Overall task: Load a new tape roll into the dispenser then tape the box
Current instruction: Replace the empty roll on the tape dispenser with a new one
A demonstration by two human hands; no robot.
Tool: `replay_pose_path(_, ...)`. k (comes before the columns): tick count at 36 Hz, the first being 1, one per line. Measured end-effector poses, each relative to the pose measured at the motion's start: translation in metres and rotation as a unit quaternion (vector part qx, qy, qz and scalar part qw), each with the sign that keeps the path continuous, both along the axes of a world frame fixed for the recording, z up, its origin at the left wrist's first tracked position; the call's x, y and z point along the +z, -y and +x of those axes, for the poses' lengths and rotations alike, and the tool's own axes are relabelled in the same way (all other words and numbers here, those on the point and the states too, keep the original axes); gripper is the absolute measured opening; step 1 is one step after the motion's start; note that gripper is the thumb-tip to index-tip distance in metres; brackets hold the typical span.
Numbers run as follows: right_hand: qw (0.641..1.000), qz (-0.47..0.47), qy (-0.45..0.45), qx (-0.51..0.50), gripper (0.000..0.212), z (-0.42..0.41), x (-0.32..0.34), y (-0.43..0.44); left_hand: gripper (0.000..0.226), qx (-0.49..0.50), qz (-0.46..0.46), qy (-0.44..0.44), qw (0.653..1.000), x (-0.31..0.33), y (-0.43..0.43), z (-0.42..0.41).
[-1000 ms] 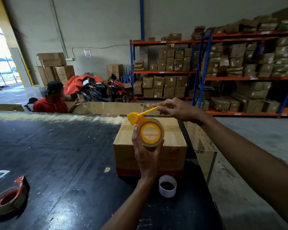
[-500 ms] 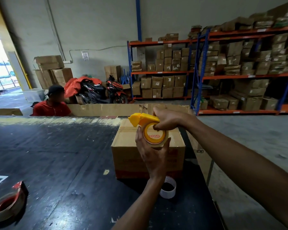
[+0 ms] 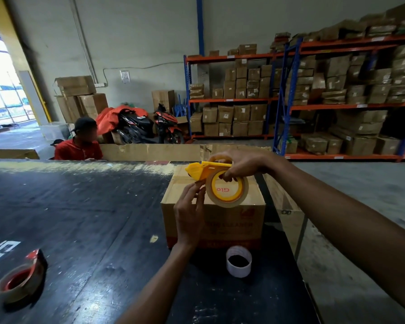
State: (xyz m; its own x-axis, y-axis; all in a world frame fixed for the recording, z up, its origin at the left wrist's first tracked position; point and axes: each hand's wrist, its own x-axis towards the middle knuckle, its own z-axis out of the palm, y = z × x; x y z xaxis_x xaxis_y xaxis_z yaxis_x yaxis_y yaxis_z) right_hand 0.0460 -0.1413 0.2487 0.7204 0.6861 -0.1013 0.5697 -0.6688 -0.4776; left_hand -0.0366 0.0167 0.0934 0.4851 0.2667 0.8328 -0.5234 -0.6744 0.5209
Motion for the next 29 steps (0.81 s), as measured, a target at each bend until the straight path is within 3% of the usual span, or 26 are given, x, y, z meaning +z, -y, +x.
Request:
replay_pose_path(4,1.000,0.001,0.001,0.004,0.064,-0.002,0.003,-0.001,0.015,0.019,0.028,0.015,0.999,0.003,-0.006,0.002)
replay_pose_path(10,1.000,0.009,0.001,0.001,0.081,-0.007,0.002,-0.002,0.009,0.023,0.011,0.024,0.999,0.003,-0.009,0.007)
replay_pose_path(21,0.999,0.015,-0.038,-0.013,0.067,-0.003,0.007,0.010,0.011,0.033,0.019,0.051,0.998,0.009,-0.009,0.009)
replay_pose_path(25,0.998,0.006,-0.058,-0.020,0.063,-0.002,0.008,0.022,0.008,0.031,-0.020,0.060,0.998,0.015,-0.020,0.012)
replay_pose_path(29,0.998,0.000,-0.053,-0.024,0.068,-0.003,0.010,0.033,0.008,0.001,0.028,0.062,0.998,0.019,-0.035,0.014)
